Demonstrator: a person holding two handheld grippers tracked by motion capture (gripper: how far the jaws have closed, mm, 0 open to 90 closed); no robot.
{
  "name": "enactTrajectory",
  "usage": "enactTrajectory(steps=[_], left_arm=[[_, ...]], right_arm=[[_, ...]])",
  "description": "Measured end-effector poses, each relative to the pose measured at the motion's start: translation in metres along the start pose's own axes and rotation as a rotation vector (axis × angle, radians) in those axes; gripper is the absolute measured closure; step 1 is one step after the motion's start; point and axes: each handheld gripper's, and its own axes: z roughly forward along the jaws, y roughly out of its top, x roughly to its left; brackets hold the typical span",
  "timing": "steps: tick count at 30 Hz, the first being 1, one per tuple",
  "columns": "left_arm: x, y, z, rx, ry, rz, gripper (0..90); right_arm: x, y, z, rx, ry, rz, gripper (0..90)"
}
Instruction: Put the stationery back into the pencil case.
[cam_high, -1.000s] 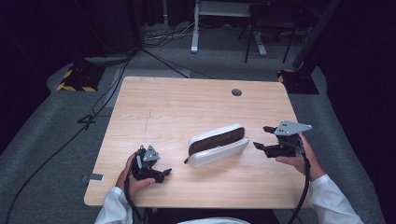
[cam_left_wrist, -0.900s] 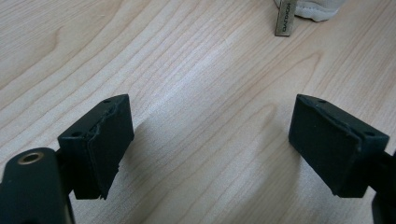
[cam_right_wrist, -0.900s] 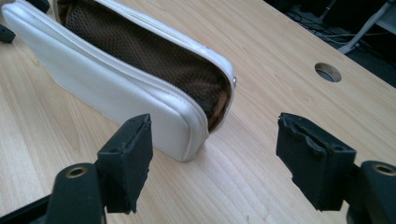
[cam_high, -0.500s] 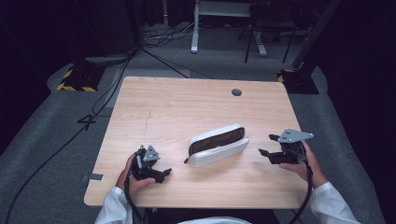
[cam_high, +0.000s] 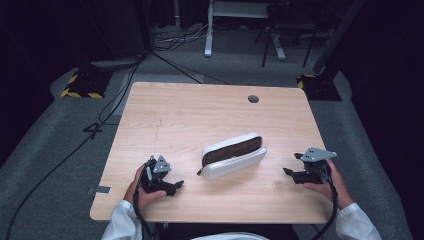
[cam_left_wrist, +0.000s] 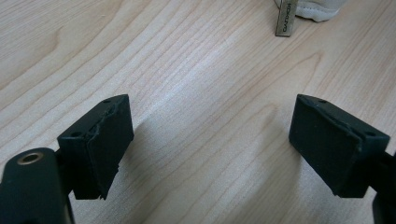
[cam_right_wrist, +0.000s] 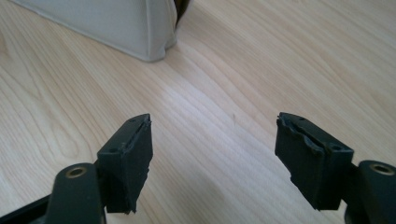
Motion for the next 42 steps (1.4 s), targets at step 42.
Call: enactTrajectory(steps=[42], left_arm=[[0.0,0.0,0.0,0.002,0.003,-0.003,14.2]], right_arm=[[-0.019,-0.091,-0.029,-0.024,-0.025,0.26,25.2]])
